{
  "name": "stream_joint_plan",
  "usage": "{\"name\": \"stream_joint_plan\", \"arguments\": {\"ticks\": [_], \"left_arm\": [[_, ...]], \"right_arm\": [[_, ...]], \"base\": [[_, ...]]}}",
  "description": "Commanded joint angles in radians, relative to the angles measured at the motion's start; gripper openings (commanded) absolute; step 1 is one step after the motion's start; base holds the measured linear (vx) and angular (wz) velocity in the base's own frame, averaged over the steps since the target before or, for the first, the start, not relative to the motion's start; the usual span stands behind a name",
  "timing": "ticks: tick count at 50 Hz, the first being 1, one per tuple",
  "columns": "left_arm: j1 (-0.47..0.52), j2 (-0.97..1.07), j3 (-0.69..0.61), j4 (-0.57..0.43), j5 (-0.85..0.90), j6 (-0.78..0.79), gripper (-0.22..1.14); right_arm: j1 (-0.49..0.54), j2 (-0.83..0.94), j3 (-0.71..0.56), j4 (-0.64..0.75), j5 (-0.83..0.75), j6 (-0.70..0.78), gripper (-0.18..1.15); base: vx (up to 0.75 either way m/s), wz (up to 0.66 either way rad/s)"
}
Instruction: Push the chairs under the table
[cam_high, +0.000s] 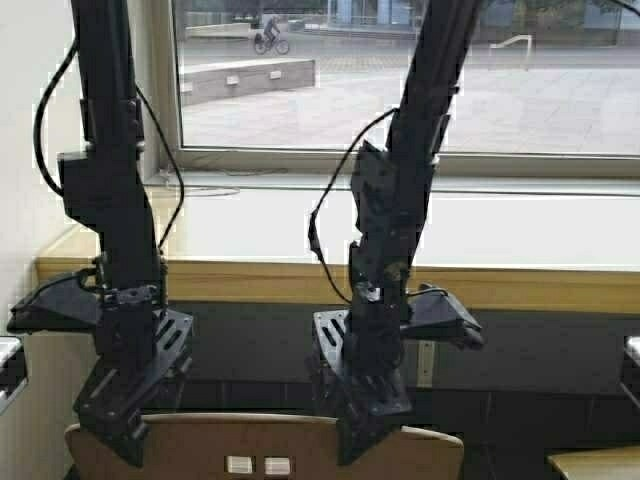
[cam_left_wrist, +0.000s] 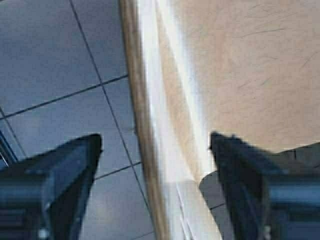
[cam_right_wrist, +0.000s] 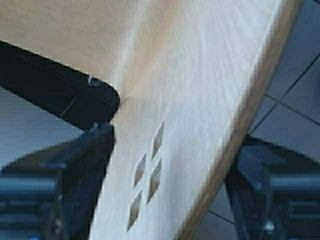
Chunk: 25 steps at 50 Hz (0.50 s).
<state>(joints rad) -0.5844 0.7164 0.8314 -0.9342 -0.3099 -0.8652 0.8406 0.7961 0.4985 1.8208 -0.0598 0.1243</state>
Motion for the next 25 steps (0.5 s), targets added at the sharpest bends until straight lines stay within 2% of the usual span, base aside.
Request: {"name": "stream_joint_plan", "arguments": {"ticks": [1,6,9,12,19,22,25], "left_arm": [[-0.003,0.0,-0.015,0.005,0.003,0.0,0.96],[-0.002,0.012,-0.035,0.008,0.008,0.0,0.91],[-0.003,0.018,-0.046,0.009,0.023,0.0,0.82],[-0.002,0.02,-0.06,0.009,0.04,0.0,0.68],[-0.002,0.018,-0.1,0.009,0.054,0.0,0.25],[-0.002,0.017,-0.115,0.009,0.063,0.0,0.11],[-0.002,0.017,-0.13,0.009,0.063,0.0,0.03]], "right_arm": [[-0.005,-0.011,-0.02,-0.003,-0.006,0.0,0.93],[-0.005,-0.008,-0.018,-0.003,-0.008,0.0,0.89],[-0.005,-0.009,-0.017,-0.003,-0.008,-0.002,0.8],[-0.005,-0.008,-0.015,-0.003,-0.008,-0.002,0.65],[-0.009,-0.005,-0.02,-0.003,-0.009,-0.002,0.2],[-0.014,-0.005,-0.023,-0.003,-0.008,-0.002,0.08],[-0.029,-0.003,-0.026,-0.008,-0.008,-0.003,0.05]], "base": [[0.0,0.0],[0.0,0.0],[0.01,0.0],[0.01,0.01],[0.01,0.0],[0.0,0.0],[0.0,0.0]]}}
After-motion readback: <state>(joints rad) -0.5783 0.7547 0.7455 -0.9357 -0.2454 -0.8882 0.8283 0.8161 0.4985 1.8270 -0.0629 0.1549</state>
